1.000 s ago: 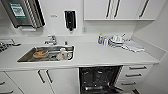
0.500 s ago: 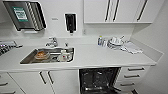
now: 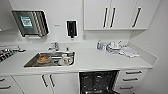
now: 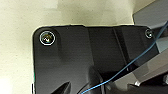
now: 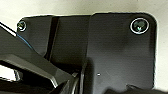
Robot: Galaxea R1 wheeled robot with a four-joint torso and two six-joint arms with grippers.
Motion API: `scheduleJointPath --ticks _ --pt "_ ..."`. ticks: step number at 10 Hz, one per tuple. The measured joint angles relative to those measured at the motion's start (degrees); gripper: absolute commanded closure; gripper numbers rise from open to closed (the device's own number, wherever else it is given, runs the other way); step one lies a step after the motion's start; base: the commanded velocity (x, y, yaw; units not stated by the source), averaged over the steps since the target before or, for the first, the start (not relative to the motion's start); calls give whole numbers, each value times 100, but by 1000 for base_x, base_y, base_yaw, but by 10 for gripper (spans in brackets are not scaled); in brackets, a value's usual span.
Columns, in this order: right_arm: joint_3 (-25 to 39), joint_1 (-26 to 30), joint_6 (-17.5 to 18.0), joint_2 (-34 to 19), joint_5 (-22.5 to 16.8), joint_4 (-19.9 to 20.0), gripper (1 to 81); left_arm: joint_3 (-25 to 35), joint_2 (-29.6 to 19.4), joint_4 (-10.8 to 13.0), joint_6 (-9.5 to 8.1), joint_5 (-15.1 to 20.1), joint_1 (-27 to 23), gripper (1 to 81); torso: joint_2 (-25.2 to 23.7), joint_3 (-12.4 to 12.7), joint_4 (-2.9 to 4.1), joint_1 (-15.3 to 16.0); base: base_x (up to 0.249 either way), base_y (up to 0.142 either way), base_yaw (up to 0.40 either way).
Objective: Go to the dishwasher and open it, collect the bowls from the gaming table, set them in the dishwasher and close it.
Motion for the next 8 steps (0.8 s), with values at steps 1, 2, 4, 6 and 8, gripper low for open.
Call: scheduleJointPath --ticks 1,2,4,6,8 --pt "0 -6 0 2 -2 0 10 -9 9 2 0 0 9 10 206 133 0 -136 0 0 0" --pt "0 -9 0 0 -2 0 10 -24 6 2 0 9 11 10 413 267 0 -271 0 0 0" --pt "0 -37 0 0 -11 0 10 -26 6 5 2 11 11 10 837 531 0 -551 0 0 0" --pt "0 -37 0 0 -15 0 10 -26 9 145 0 17 34 10 1259 767 0 -826 0 0 0" --pt "0 -34 0 0 -15 -2 10 -26 10 190 0 22 54 10 1670 857 0 -1100 0 0 0"
